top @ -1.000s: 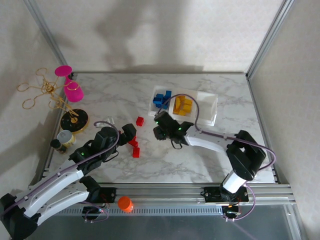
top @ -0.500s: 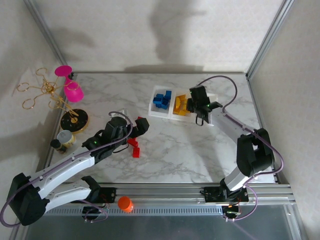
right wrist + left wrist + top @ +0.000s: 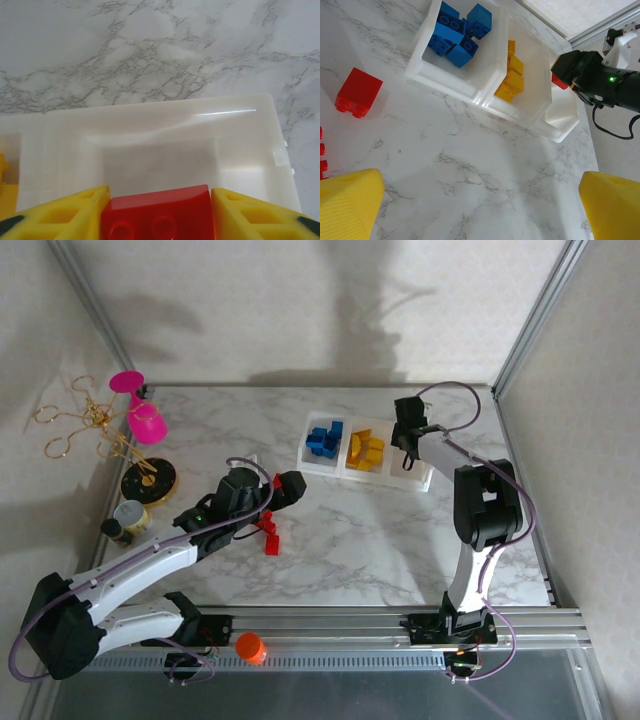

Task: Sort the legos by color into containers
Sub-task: Place the lego in the container, then pick up the lego from the center of the table.

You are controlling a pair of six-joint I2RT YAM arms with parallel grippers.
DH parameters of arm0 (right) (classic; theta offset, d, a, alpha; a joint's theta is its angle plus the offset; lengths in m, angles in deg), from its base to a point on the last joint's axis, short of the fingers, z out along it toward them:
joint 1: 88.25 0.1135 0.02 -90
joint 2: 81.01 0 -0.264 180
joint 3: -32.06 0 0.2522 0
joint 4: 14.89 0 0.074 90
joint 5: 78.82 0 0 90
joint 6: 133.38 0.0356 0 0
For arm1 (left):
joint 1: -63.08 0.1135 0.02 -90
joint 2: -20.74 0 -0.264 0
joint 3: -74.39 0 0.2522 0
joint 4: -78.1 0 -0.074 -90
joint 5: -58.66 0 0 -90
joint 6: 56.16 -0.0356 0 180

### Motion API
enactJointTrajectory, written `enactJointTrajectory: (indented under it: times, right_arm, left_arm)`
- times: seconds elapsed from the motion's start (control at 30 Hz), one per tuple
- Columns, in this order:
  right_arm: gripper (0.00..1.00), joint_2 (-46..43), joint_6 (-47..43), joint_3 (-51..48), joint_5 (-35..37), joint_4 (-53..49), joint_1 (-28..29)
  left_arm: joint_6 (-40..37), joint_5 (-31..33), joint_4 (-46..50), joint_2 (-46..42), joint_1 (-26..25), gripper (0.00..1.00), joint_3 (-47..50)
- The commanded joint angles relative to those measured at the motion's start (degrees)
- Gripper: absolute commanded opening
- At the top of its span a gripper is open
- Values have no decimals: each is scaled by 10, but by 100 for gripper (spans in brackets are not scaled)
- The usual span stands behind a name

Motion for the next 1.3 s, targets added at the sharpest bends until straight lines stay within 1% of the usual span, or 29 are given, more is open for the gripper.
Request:
enactJointTrajectory:
  times: [0.0,0.17,0.23,0.4,0.53,0.67,0.8,0.97,1.03,1.13,1.2,1.27]
  right_arm:
    - [57,-9,-6,20,14,2,-1]
    - [65,-43,-5,-3,0,2,-1]
    - [66,-58,-2,-15,-9,4,0]
    - [69,-109,-6,-51,-28,4,33]
    - [73,-149,-9,-89,-54,2,81]
    - [75,-183,-16,-135,-83,12,155]
    - [77,-200,-9,-167,-106,22,224]
    - [81,-172,41,-167,-105,36,302]
    - [82,-146,74,-153,-96,40,315]
    - [82,-97,116,-117,-101,56,327]
    - [83,-65,127,-90,-109,72,337]
    - [83,-30,133,-51,-99,74,348]
  left_arm:
    - [-11,-10,-13,4,-4,100,-20]
    - [-12,-8,-12,1,-4,100,-22]
    - [-11,-8,-9,0,-4,100,-24]
    - [-8,16,5,-26,-4,100,-18]
    - [-8,42,36,-51,-4,100,-11]
    - [3,66,75,-81,-4,100,1]
    - [16,84,105,-125,-3,100,19]
    - [33,118,152,-168,-2,100,35]
    - [39,127,163,-181,-1,100,41]
    - [51,141,175,-198,-1,100,49]
    - [58,151,181,-209,0,100,54]
    - [63,160,190,-218,1,100,57]
